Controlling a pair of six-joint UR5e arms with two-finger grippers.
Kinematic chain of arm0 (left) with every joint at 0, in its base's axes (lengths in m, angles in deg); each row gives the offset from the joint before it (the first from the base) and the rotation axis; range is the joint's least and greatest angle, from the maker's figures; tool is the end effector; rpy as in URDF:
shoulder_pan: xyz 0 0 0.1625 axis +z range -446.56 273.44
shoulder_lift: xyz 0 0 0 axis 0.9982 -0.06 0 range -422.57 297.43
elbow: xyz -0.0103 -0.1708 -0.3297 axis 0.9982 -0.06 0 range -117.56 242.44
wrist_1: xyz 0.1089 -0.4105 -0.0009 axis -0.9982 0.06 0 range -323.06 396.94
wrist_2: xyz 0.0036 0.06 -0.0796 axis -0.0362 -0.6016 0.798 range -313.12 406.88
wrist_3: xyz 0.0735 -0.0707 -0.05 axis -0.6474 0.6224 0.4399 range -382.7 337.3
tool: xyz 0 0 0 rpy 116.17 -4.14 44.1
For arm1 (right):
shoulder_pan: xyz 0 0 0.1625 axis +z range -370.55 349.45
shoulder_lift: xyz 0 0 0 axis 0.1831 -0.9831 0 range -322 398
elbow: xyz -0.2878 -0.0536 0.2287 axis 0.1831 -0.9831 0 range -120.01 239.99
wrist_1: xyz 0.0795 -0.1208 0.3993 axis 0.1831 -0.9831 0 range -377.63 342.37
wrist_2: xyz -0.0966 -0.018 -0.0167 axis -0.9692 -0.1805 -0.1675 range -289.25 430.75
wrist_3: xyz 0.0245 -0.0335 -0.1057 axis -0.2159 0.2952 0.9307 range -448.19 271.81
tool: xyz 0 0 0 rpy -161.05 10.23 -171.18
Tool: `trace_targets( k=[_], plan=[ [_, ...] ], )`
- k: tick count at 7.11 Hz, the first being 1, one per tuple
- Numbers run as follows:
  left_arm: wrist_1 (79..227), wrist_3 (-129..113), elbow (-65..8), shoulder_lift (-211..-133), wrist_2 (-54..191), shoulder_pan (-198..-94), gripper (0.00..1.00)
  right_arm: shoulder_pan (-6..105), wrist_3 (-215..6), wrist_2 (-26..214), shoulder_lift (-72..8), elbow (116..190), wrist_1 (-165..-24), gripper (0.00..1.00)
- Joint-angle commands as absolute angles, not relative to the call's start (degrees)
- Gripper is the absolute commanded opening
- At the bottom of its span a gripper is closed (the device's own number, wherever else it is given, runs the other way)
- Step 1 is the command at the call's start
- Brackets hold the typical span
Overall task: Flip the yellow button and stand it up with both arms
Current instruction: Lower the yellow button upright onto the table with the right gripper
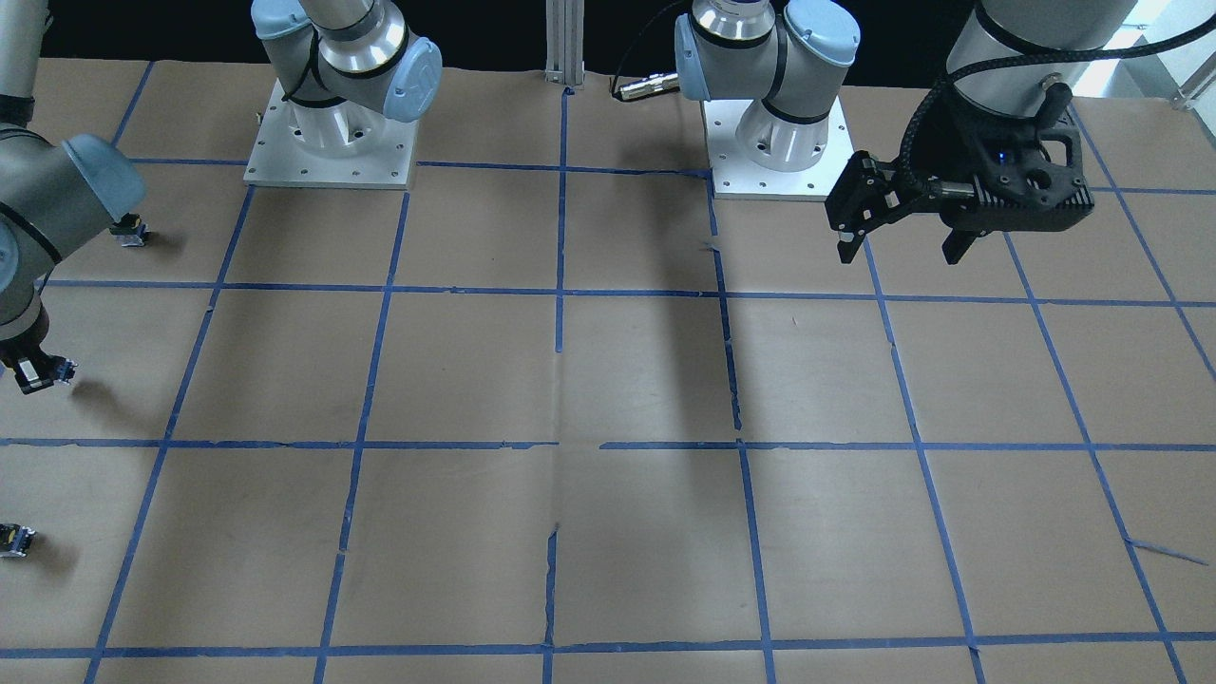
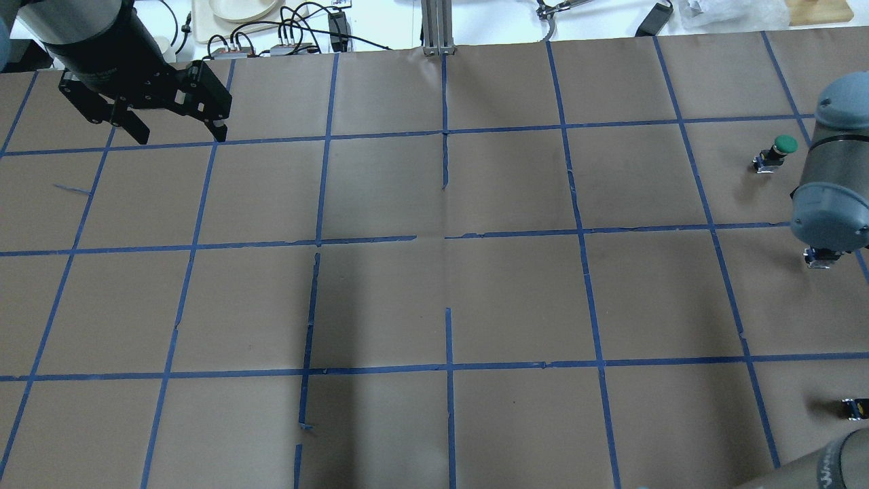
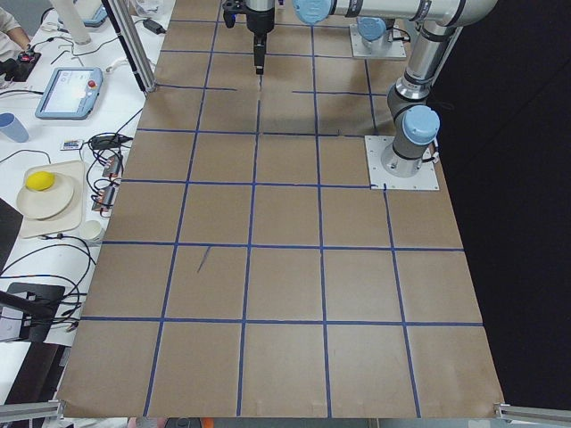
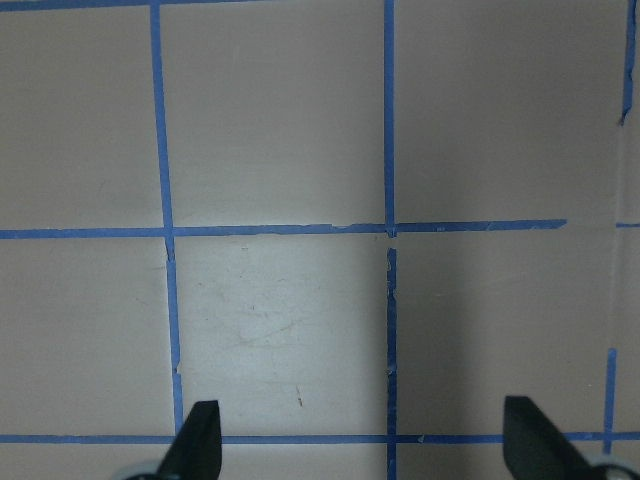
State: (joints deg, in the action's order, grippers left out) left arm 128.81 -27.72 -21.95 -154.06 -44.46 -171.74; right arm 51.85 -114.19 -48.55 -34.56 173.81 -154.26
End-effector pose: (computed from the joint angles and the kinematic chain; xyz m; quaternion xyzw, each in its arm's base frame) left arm -0.0868 -0.5251 0.4532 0.0015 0.9997 -0.0185 0.0133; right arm -0.1734 -0.4995 0.1617 -0.4463 -0.8573 0.0417 0.2532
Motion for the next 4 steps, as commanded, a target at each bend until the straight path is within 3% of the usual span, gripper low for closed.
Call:
trace_targets(
  k=[1,4],
  plan=[
    [128.88,-27.71,-22.11,-153.89,-44.44,-171.81,1.0,51.85,-114.21,-47.82,-34.6,174.77,-153.95,0.15],
    [129.05,-27.71,-22.19,-153.54,-44.7,-171.81,1.0,51.94,-114.38,-47.82,-34.78,174.95,-154.03,0.19]
  ],
)
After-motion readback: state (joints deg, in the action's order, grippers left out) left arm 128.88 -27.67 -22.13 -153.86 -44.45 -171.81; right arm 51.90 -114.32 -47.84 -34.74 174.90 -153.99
